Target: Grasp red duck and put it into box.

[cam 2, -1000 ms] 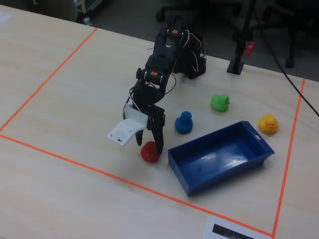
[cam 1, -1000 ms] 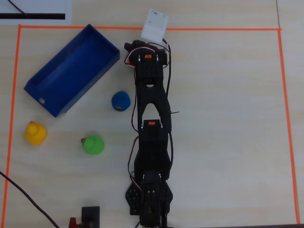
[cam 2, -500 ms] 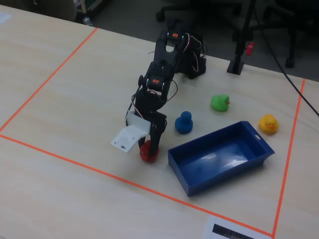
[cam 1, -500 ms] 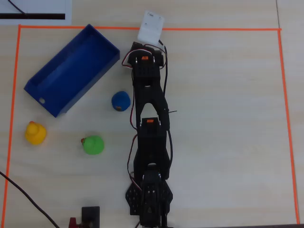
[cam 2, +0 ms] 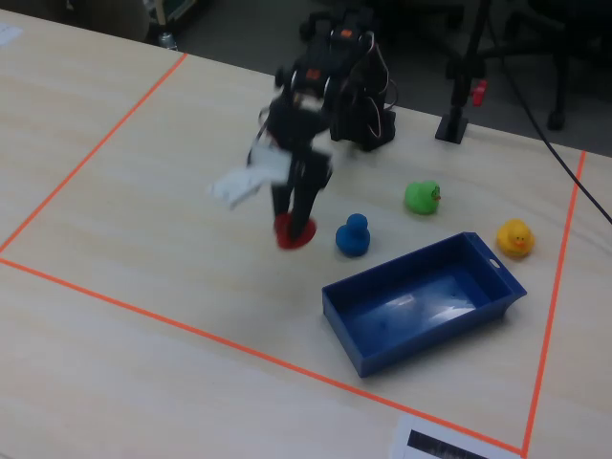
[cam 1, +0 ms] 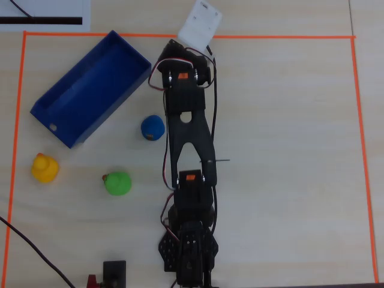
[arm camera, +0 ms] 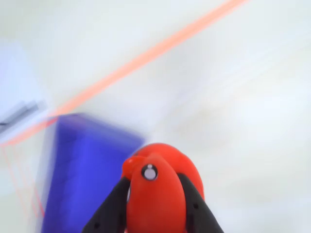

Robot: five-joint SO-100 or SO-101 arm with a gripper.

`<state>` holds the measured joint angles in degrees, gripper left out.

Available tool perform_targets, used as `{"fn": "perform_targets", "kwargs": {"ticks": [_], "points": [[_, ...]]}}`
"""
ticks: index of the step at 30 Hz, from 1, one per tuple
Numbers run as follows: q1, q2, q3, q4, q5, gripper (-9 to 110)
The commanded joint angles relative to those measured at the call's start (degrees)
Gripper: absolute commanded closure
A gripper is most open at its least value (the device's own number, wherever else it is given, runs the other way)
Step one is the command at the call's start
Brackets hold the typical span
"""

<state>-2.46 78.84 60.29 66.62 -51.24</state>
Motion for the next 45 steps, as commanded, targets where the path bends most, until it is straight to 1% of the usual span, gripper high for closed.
{"fn": "perform_targets", "kwargs": {"ticks": [1, 4, 8, 13, 19, 20, 23, 25, 28, 29, 30, 32, 34, 38, 42, 45], "points": [[-6.7, 9.9, -3.0, 4.0, 5.7, 101], [-12.5, 9.6, -0.9, 3.4, 11.2, 101], [-18.9, 6.7, 1.3, -0.6, 13.3, 101], [-20.2, -1.9, -1.6, -7.3, 10.5, 101], [-19.3, -14.8, -8.1, -8.7, 6.3, 100], [-18.8, -17.0, -9.8, -8.7, 6.2, 98], [-17.3, -21.7, -13.4, -5.9, 4.9, 84], [-16.8, -22.9, -14.3, -2.9, 4.5, 77], [-16.2, -22.3, -15.0, 1.9, 2.9, 64], [-15.7, -21.2, -15.2, 3.0, 2.4, 63], [-14.9, -19.2, -15.2, 3.6, 2.3, 65], [-12.7, -12.7, -13.8, 4.0, 2.5, 80], [-9.9, -3.9, -10.3, 3.3, 2.0, 100], [-4.5, 16.7, 2.1, 4.8, -4.0, 101], [-0.2, 38.1, 25.3, 2.7, -11.0, 101], [1.4, 51.2, 45.1, -0.8, -13.8, 101]]}}
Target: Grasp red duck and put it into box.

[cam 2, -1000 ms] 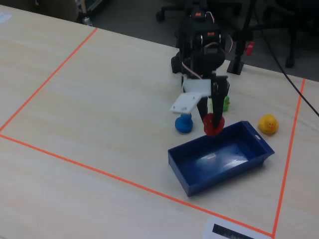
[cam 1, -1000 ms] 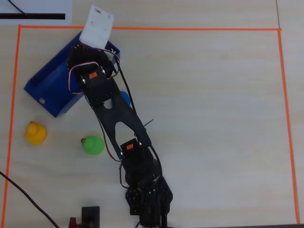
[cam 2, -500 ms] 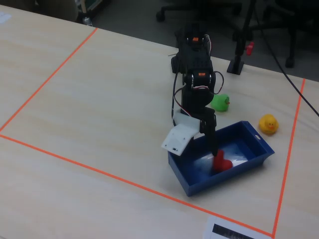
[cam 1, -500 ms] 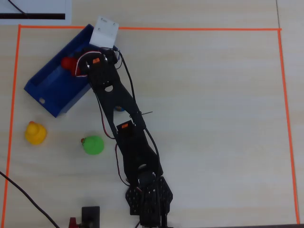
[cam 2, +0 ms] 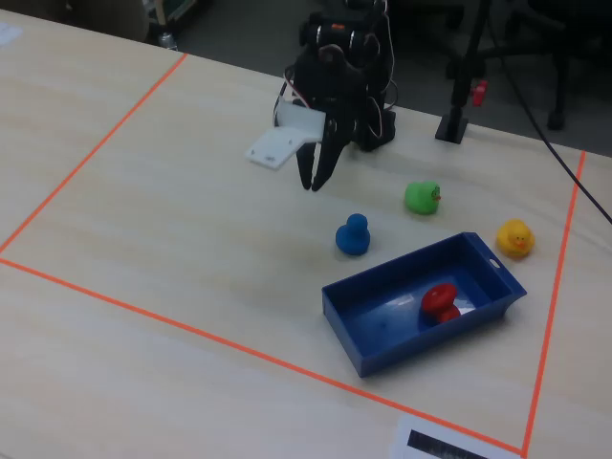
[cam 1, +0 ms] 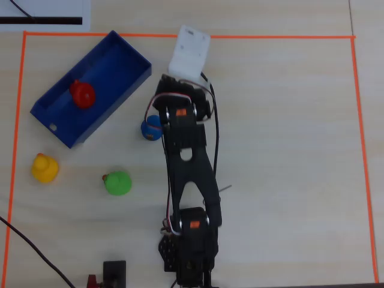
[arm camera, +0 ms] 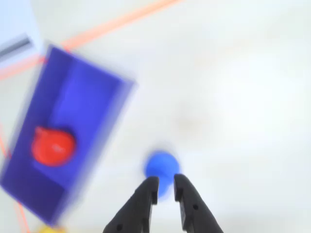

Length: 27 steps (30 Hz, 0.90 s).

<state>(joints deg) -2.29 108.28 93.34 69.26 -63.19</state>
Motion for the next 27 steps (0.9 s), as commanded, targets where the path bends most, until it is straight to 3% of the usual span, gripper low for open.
{"fn": "perform_targets", "kwargs": {"ticks": [1, 9, 14, 22, 27], "points": [[1.3, 25.7, 19.0, -4.9, -2.9, 101], [1.7, 57.1, 65.0, -15.7, -7.9, 101], [2.5, 70.7, 81.6, -14.0, -9.3, 101], [1.1, 81.6, 84.2, 6.1, -11.4, 101], [5.4, 81.5, 84.2, 6.1, -11.3, 101]]}}
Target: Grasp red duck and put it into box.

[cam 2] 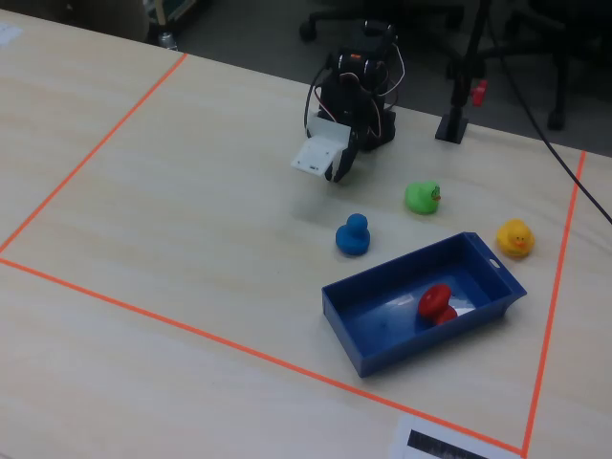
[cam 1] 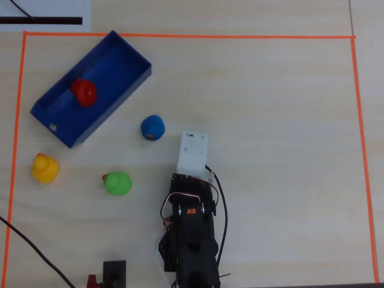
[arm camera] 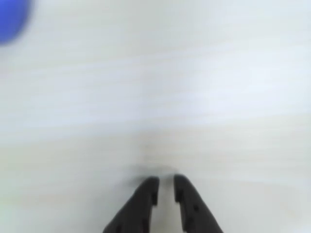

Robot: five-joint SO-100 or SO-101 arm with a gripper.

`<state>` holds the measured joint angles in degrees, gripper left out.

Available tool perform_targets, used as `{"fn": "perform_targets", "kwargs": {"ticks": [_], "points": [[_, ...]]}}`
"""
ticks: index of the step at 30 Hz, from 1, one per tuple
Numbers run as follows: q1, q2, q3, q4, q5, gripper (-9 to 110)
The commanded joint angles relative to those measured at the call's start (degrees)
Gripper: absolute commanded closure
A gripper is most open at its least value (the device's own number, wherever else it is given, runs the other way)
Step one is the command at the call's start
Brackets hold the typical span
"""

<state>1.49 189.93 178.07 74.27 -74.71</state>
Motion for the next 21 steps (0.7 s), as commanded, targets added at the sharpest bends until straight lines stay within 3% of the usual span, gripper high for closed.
{"fn": "perform_targets", "kwargs": {"ticks": [1, 21], "points": [[1.9, -0.2, -0.5, 1.1, 0.9, 101], [1.8, -0.2, -0.5, 1.1, 2.1, 101]]}}
